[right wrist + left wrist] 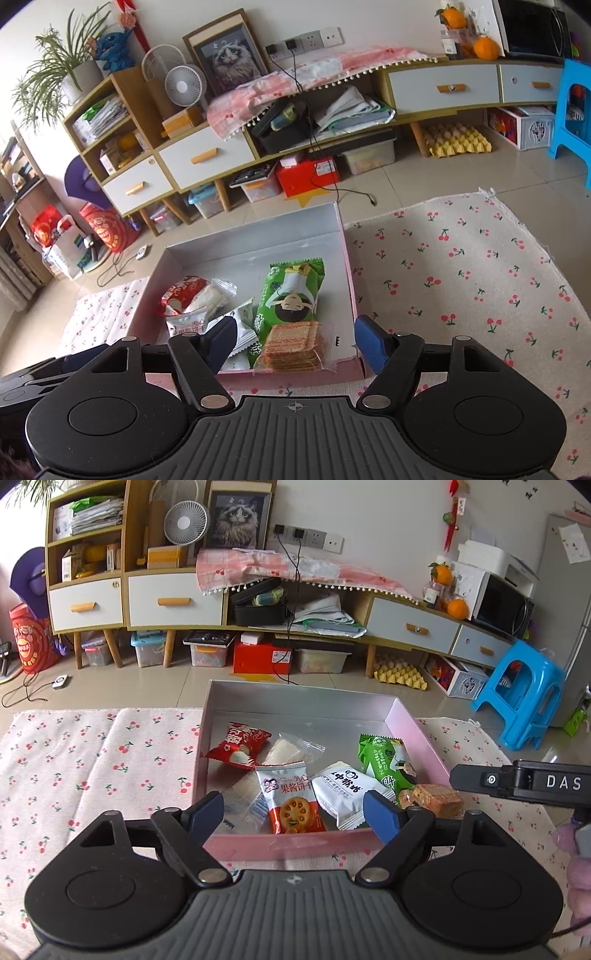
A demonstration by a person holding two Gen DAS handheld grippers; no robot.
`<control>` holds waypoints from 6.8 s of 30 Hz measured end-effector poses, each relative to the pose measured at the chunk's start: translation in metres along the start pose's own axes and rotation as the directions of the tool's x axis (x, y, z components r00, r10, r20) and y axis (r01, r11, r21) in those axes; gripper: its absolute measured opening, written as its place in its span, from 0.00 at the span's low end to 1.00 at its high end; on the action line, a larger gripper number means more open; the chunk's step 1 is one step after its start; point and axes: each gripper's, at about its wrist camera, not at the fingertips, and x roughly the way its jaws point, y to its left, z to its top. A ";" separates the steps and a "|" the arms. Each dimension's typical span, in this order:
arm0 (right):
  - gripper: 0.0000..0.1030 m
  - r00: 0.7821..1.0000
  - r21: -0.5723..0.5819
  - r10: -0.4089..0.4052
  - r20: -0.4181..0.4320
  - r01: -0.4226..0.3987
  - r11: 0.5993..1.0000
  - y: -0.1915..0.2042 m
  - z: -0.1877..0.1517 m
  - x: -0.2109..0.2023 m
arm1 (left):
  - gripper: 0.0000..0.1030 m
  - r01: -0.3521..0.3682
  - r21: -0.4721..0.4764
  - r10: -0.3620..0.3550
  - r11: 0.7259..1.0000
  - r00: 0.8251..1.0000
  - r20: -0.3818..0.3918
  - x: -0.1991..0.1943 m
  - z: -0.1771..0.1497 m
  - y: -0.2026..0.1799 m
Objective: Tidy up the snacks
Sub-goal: 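Move both tools back over the remaining snacks, then grasp the white wrapped bar with the left tool while the right tool grasps the yellow chip bag, then carry the white bar and yellow bag into the pink box and open both tools, then move the left tool to the white-and-orange lotus-biscuit packet and grasp it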
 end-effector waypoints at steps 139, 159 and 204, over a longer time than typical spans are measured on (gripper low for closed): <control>0.49 0.979 0.028 -0.026 -0.201 0.032 0.999 0.009 0.008 -0.024 | 0.26 0.175 -0.372 -0.283 0.912 0.924 -0.259 -0.022 0.001 0.035; 0.49 0.988 0.064 0.035 -0.148 -0.026 0.998 0.023 0.063 0.083 | 0.26 0.149 -0.187 -0.168 0.971 0.981 -0.094 0.075 0.059 0.030; 0.80 0.983 0.013 0.048 -0.176 -0.046 0.999 0.062 0.006 -0.032 | 0.91 0.002 -0.081 -0.011 0.997 0.994 -0.111 -0.034 0.016 0.018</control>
